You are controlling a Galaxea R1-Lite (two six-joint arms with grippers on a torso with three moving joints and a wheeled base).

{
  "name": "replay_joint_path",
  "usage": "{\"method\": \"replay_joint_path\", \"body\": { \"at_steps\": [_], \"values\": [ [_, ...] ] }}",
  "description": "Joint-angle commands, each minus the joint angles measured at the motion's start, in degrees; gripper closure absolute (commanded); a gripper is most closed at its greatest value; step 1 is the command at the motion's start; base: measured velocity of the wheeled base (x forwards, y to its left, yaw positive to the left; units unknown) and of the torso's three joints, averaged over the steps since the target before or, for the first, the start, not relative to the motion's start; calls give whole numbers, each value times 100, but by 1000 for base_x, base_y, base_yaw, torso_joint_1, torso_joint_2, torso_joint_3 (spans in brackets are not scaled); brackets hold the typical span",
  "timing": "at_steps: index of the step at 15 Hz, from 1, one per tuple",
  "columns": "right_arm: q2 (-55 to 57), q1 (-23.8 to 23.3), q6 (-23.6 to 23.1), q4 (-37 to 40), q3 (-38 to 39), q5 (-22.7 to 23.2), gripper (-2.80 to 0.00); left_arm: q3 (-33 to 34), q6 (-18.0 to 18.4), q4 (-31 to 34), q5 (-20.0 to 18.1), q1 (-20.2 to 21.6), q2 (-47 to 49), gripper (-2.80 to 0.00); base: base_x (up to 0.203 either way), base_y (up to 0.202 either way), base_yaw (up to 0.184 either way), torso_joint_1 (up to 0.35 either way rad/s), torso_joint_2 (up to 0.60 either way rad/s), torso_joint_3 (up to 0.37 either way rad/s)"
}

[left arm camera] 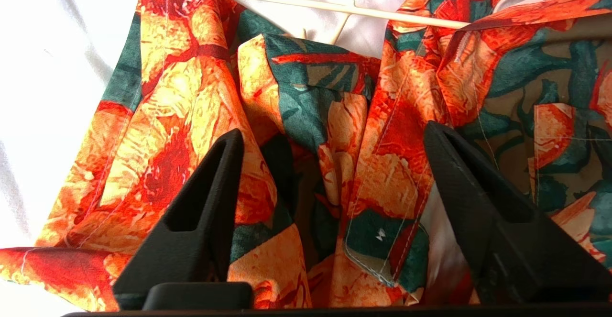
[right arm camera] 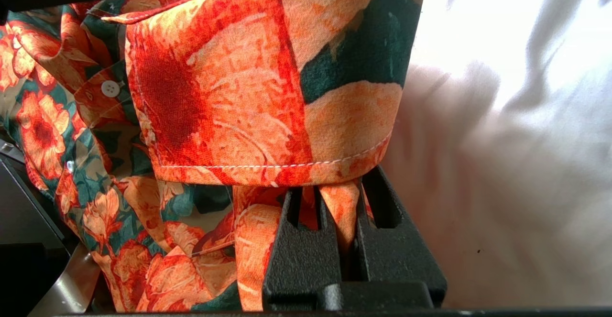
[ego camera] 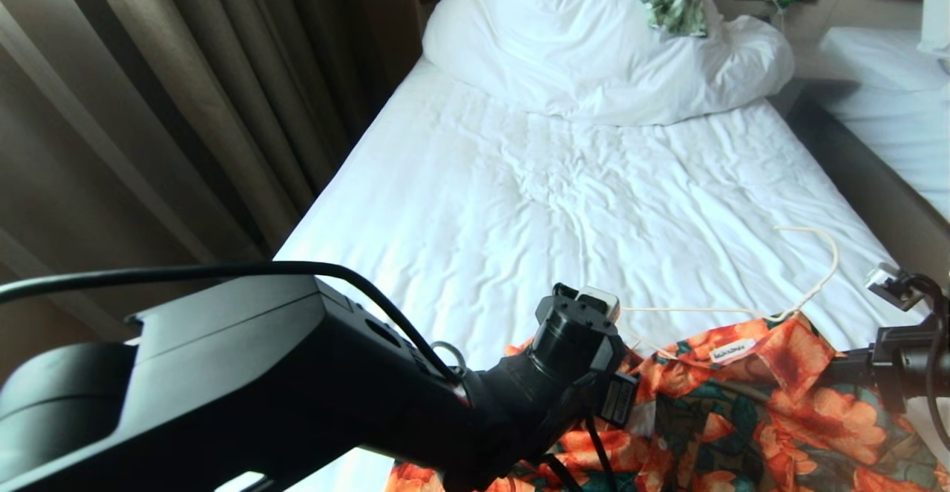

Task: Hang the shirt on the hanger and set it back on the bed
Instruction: Hook the other side of the shirt onto the hanger

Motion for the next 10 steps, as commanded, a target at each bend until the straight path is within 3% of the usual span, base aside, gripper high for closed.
{"method": "replay_joint_path", "body": {
  "at_steps": [1,9,10],
  "values": [
    [-79,-1,-23,8,2,35,0,-38,-9,-19,9,7,53,-280,0,0,0,0,0,0],
    [-143,-10,-19,8,10,35,0,-657,-9,-19,43,37,722,-280,0,0,0,0,0,0],
    [-152,-27,-23,8,10,35,0,-675,19,-27,44,54,762,0,0,0,0,0,0,0]
  ]
}}
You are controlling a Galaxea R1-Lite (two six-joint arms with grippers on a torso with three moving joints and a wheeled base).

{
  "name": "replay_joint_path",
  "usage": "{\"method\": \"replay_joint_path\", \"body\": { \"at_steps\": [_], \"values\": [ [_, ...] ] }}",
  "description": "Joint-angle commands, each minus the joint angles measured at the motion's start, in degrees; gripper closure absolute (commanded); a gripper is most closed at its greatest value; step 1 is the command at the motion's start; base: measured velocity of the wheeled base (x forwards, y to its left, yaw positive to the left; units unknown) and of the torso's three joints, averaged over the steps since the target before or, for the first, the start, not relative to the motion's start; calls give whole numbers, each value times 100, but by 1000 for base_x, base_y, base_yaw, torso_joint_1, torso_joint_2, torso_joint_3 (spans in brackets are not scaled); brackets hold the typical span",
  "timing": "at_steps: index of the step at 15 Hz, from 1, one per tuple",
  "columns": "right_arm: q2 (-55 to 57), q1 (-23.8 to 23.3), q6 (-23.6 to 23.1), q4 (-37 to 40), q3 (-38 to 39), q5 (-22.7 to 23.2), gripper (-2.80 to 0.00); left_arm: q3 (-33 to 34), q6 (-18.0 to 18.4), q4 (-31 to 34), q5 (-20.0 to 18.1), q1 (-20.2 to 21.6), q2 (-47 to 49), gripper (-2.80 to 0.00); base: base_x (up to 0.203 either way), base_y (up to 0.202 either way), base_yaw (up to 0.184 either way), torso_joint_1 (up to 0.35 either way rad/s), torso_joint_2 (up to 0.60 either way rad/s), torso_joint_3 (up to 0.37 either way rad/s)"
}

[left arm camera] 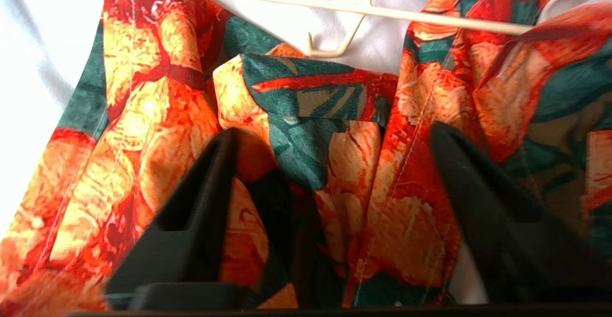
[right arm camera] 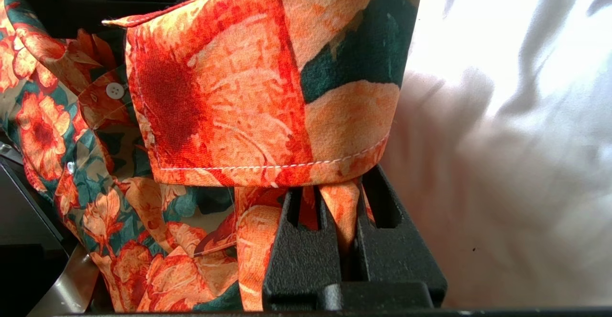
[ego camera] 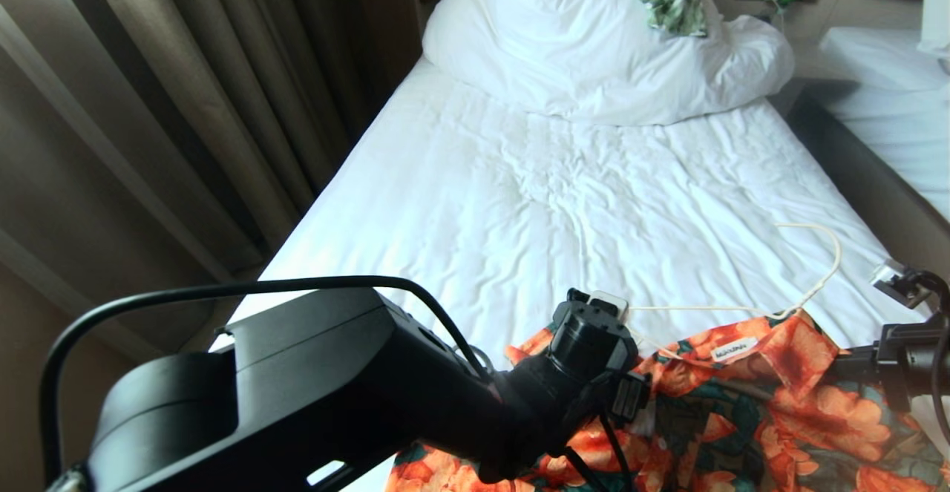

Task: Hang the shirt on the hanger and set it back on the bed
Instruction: Hook the other side of the shirt onto the hanger

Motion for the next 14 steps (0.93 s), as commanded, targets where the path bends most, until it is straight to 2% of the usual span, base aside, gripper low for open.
{"method": "replay_joint_path", "body": {
  "at_steps": [1,8,14],
  "values": [
    [-17,-25,-26,-2,-1,31,0,-52,29,-24,11,38,149,0,0,0,0,0,0,0],
    [-4,-33,-12,-266,-18,23,0,-257,34,-141,2,155,-18,0,0,0,0,0,0,0],
    [8,4,118,-876,-221,97,0,-251,11,42,-35,408,-1156,0,0,0,0,0,0,0]
  ]
}}
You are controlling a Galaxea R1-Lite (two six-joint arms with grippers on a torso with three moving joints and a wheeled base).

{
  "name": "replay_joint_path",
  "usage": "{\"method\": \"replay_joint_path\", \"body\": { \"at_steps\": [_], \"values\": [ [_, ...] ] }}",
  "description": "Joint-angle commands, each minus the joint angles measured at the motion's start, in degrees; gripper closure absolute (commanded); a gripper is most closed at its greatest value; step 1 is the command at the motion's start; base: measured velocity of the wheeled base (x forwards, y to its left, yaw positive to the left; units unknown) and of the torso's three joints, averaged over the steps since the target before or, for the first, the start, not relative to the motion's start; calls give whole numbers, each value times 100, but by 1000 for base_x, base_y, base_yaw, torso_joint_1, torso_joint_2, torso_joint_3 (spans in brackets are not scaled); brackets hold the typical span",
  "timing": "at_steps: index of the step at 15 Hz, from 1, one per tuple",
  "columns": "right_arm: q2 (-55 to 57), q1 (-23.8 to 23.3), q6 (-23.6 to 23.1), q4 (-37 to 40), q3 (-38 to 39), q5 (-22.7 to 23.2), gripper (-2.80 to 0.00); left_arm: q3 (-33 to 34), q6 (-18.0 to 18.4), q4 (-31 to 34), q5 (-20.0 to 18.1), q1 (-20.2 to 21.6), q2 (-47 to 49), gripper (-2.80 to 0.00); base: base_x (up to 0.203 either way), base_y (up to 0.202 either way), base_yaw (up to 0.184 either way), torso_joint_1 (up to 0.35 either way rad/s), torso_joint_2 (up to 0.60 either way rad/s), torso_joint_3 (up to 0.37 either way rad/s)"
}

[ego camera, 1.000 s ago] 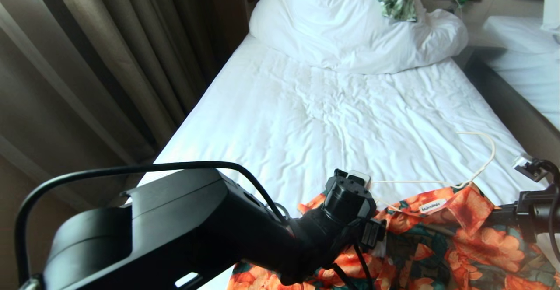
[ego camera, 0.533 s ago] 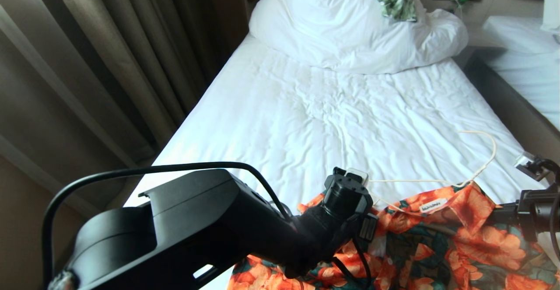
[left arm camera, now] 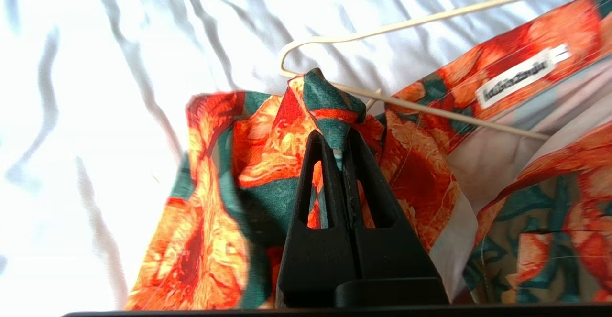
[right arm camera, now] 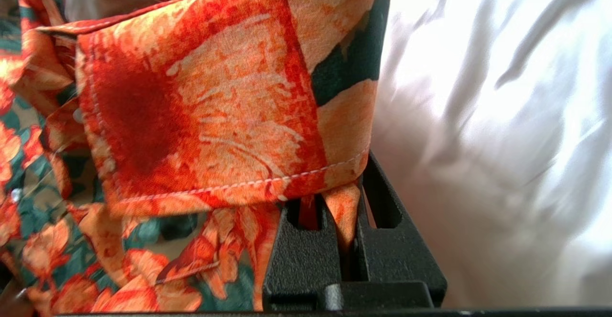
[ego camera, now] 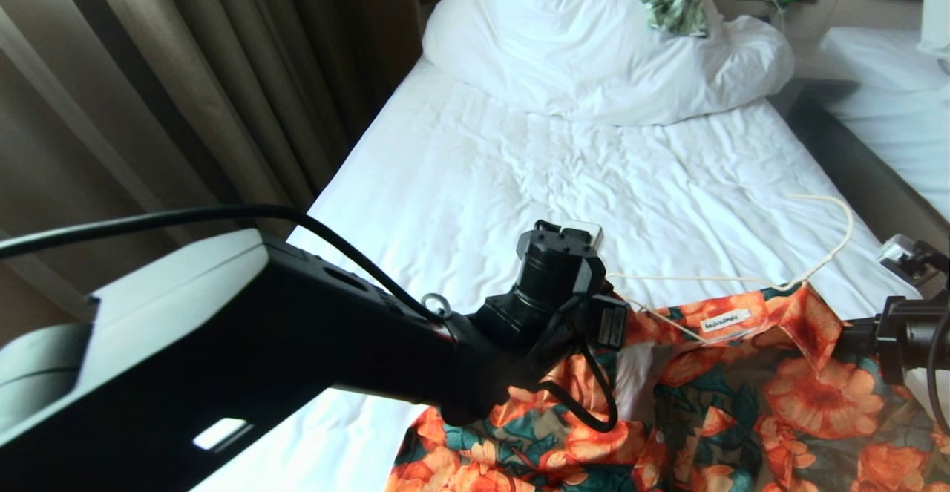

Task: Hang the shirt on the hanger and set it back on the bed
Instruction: Hook the other side of the shirt onto the hanger

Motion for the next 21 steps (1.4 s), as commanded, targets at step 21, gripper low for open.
{"method": "replay_joint_path", "body": {
  "at_steps": [21],
  "values": [
    [220,158,756,-2484,-216,1486,0,918,-32,0,-6,580,-811,0,0,0,0,0,0,0]
  ]
}}
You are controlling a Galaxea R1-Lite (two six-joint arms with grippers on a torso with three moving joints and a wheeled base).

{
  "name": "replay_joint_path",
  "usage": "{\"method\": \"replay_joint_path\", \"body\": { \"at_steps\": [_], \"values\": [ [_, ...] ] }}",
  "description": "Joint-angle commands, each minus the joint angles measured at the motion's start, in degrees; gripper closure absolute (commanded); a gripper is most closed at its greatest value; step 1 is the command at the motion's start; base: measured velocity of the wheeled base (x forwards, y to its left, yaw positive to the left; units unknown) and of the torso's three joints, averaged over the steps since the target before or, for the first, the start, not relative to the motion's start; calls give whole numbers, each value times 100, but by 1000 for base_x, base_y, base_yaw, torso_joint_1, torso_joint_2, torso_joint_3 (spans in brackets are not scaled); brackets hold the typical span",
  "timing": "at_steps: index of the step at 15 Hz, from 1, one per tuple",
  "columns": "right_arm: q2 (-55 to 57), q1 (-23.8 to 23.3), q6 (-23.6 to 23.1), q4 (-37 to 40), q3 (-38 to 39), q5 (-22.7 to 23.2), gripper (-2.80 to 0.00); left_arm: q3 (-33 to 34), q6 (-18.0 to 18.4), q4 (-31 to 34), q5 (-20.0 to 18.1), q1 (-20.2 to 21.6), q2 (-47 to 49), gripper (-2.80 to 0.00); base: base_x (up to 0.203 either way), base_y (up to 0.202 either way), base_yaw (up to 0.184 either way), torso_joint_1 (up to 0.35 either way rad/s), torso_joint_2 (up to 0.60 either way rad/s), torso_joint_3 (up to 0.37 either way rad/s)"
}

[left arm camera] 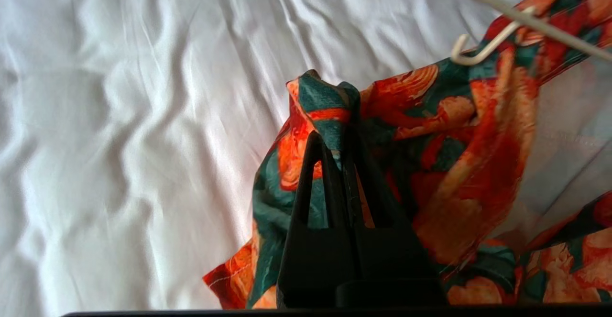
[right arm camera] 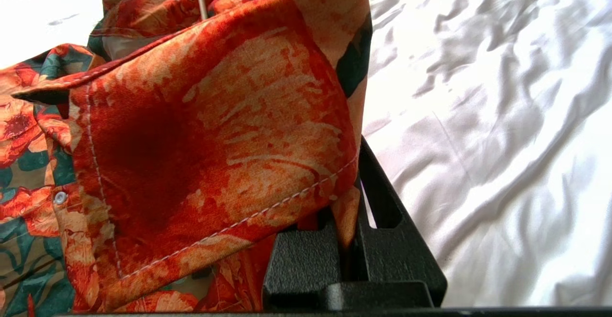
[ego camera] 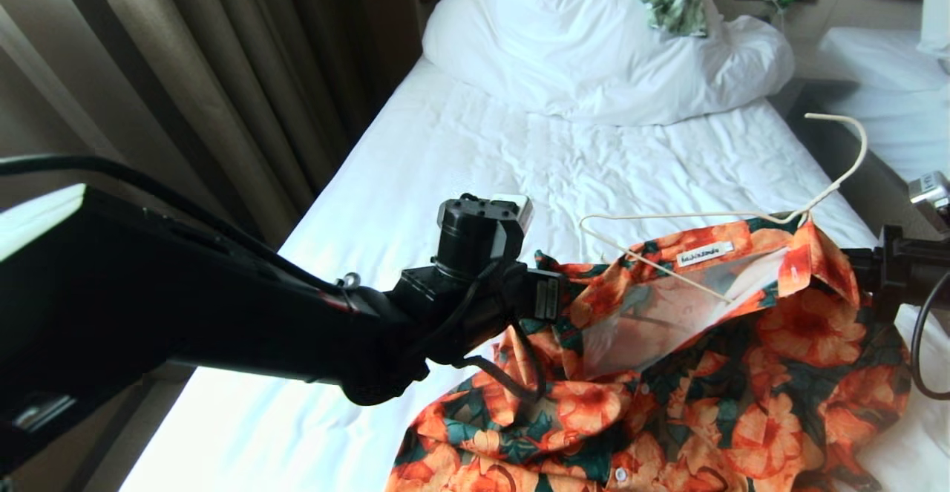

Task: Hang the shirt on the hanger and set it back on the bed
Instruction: Hook the other side of the shirt onto the hanger

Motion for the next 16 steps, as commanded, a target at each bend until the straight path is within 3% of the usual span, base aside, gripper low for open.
{"method": "replay_joint_path", "body": {
  "at_steps": [1,2,3,8,11,16],
  "values": [
    [104,15,-17,-22,-13,28,0,-144,0,-118,11,-13,243,0,0,0,0,0,0,0],
    [138,15,-17,-22,-21,28,0,-224,21,-231,20,-5,377,0,0,0,0,0,0,0],
    [174,15,-17,-22,-39,28,0,-271,30,-275,17,-10,441,-280,0,0,0,0,0,0],
    [332,41,-17,-40,-74,10,0,202,-14,-285,40,-273,-172,-280,0,0,0,0,0,0],
    [332,33,-17,-40,-74,10,0,692,-123,-285,51,-800,-360,-280,0,0,0,0,0,0],
    [309,15,-17,-40,-66,10,0,761,-106,-926,283,-1114,774,-280,0,0,0,0,0,0]
  ]
}}
